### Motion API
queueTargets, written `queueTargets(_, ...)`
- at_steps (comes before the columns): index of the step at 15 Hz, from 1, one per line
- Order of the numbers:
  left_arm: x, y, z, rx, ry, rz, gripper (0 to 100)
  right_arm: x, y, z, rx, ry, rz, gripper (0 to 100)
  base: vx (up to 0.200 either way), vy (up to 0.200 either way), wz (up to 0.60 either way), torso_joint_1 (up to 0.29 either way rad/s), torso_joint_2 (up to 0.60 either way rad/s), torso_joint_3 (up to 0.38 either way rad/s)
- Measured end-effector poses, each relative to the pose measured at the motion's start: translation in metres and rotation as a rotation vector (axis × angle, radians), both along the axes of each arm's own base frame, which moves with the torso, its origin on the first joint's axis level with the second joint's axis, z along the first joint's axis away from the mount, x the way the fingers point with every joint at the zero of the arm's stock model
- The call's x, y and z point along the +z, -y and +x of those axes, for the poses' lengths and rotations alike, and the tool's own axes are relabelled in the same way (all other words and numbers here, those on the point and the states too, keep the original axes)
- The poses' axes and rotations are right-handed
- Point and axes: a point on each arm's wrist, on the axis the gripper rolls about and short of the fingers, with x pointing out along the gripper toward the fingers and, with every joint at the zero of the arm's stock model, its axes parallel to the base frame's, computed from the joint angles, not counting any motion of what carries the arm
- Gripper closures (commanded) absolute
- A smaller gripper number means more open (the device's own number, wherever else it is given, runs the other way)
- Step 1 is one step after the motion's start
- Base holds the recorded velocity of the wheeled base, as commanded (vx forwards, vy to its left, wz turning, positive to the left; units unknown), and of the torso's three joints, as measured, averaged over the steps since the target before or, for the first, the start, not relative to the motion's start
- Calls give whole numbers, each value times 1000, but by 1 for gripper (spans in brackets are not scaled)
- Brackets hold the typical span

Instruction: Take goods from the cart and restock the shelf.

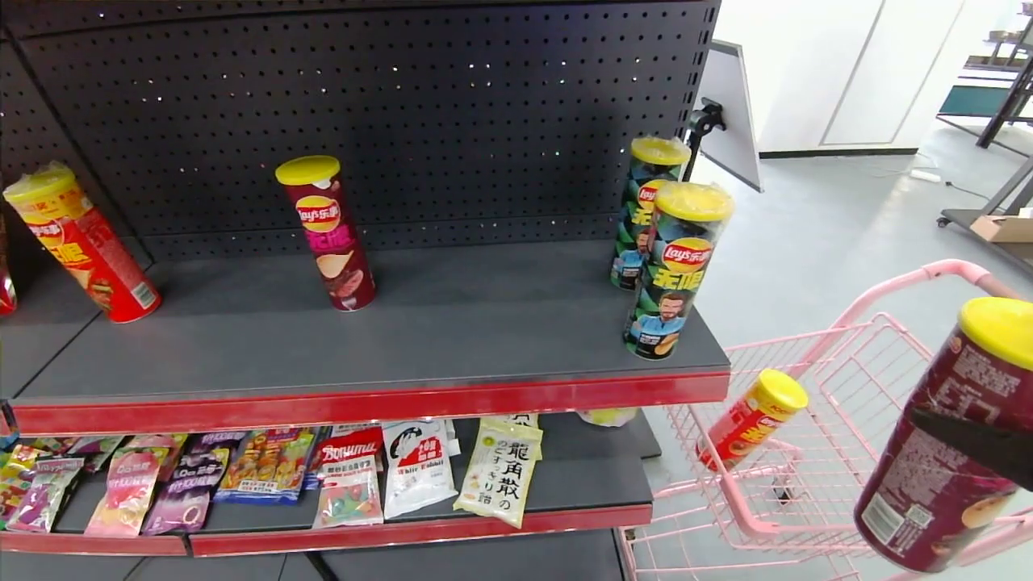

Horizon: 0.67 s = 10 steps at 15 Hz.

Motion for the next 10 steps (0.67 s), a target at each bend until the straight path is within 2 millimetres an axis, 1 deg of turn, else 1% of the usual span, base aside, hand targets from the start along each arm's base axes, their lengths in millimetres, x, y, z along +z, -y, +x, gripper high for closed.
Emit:
queueTargets(3,0,0,0,-1,-1,0,0,-5,0,-3,15,67,35,100,0,200,0,4,4,1)
queueTargets(7,0,0,0,0,0,0,0,-14,-1,-16,183,87,99,100,0,200,0,-6,5,1)
queueTargets(10,0,0,0,0,0,0,0,-15,-1,-20,197,96,100,100,0,200,0,5,4,2)
